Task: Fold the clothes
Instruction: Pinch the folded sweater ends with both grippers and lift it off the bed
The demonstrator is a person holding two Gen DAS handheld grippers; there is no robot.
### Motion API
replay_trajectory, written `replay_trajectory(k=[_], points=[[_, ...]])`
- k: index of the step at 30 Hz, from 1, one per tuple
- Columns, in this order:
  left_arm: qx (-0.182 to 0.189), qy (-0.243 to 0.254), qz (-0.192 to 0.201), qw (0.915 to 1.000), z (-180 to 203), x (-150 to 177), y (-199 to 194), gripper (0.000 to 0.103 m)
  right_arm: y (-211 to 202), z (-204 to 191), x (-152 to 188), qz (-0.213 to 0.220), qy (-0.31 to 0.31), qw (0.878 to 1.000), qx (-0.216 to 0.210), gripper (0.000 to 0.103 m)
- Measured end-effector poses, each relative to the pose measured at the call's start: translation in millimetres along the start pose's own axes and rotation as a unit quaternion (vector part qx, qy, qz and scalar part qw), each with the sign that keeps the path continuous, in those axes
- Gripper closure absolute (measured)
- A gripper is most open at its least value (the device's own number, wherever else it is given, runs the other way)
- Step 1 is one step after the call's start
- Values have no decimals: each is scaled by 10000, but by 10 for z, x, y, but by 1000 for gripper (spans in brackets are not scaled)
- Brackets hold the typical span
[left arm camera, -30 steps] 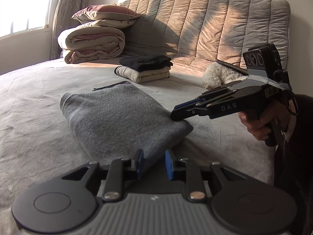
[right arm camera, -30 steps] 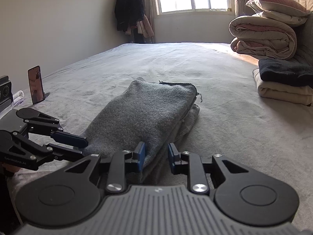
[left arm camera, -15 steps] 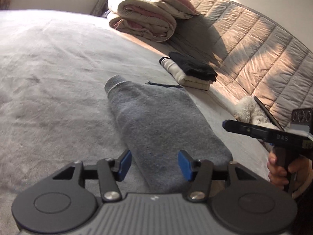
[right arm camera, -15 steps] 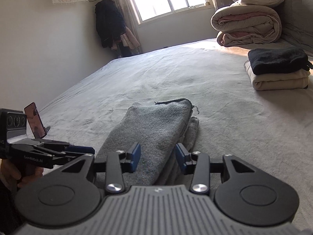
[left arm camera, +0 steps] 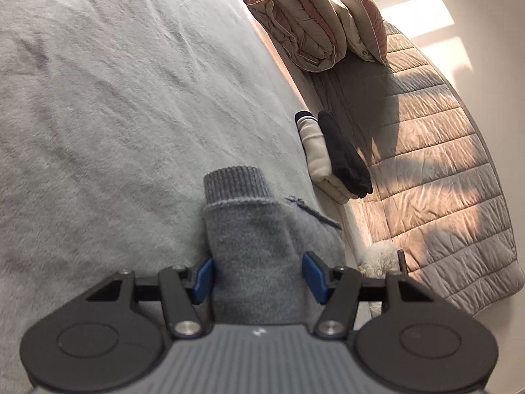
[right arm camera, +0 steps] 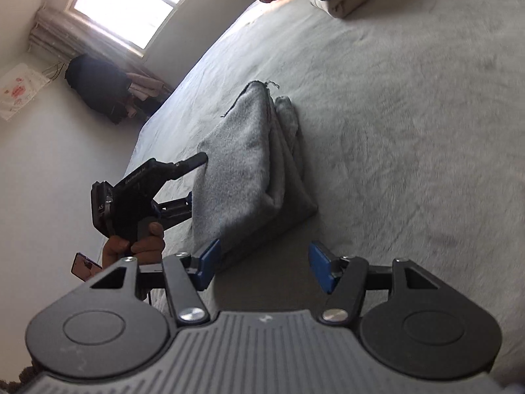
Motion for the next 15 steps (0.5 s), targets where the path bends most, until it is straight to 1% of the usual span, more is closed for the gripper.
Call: replay_trajectory(k=[3,6,8,11,13,15], points=[[144,-33,-226,9996,30,-128,126,44,121,-110,139,136,200,9996,-112,40],[151,64,-524,9985,63,-220,233,44,264,-177,152,296,339,9989,-107,40],[110,262,-804,9964,76,-287,286,44,318,-184,117,534,458,9975,-67,40],[-6,741,-1138,9907,107,-391,322,44,346,-154,87,794,696,9944,-72,40],[-121,1021,-1228,9871,133,-499,339,44,347,-133,88,900,775,9929,-81,40],[-119,1288,-1271,9834,197,-597,358,41,341,-118,93,974,799,9920,-74,40]])
Point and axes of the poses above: each gripper's, at about its wrist camera, not at the fingertips, and y roughly the way its jaws point, z to its right, x to its underside, the point moved 9 cm from there along y, roughly the way its jaws point, and after that the axes turned 3 degrees about -z, right-handed, at the moved point
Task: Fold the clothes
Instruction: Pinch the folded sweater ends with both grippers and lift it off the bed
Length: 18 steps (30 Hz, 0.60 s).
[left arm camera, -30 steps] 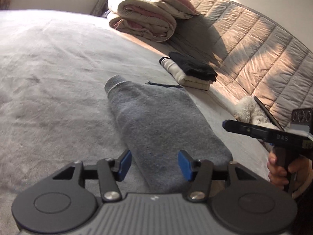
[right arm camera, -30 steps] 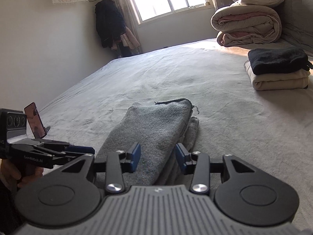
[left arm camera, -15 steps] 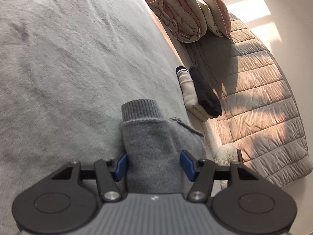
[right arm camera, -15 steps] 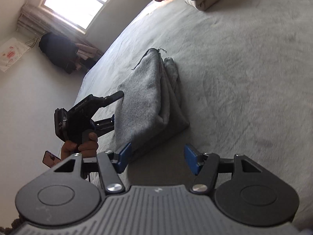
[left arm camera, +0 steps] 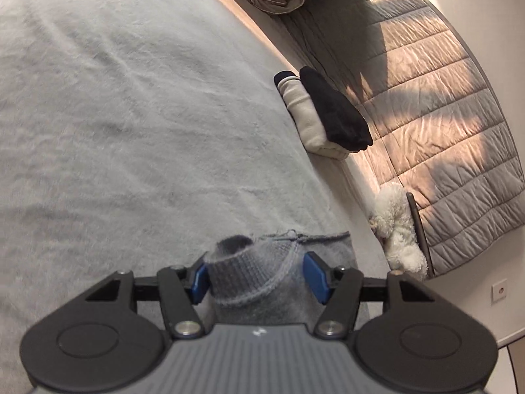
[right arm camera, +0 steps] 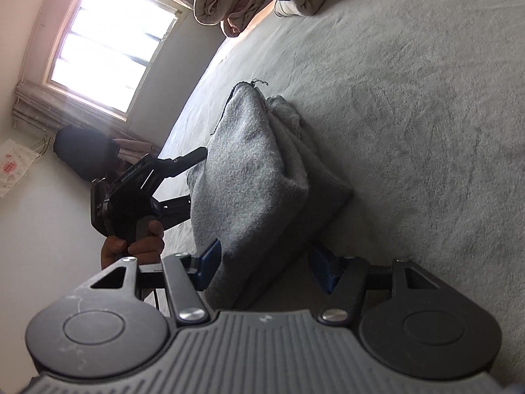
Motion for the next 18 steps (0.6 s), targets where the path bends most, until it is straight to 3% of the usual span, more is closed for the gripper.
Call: replay_trajectory(k=[7,12,14,17,18], points=[[487,718,-810,9929,306,-160,329,25,1,-4,-5,238,61,9997,52,40],[604,872,-1435,9840,355,-85,635,25,18,32,-56,366,193,9991,-50,40],[613,856,-1510,9829,366,-67,683,26,21,50,-82,418,263,9987,-121,40],[546,756,-1597,9828,363,-37,739,44,19,59,-113,479,321,9981,-200,41],[397,749,-1571,9839,368,-10,752,52,20,68,-126,479,355,9980,-219,48]])
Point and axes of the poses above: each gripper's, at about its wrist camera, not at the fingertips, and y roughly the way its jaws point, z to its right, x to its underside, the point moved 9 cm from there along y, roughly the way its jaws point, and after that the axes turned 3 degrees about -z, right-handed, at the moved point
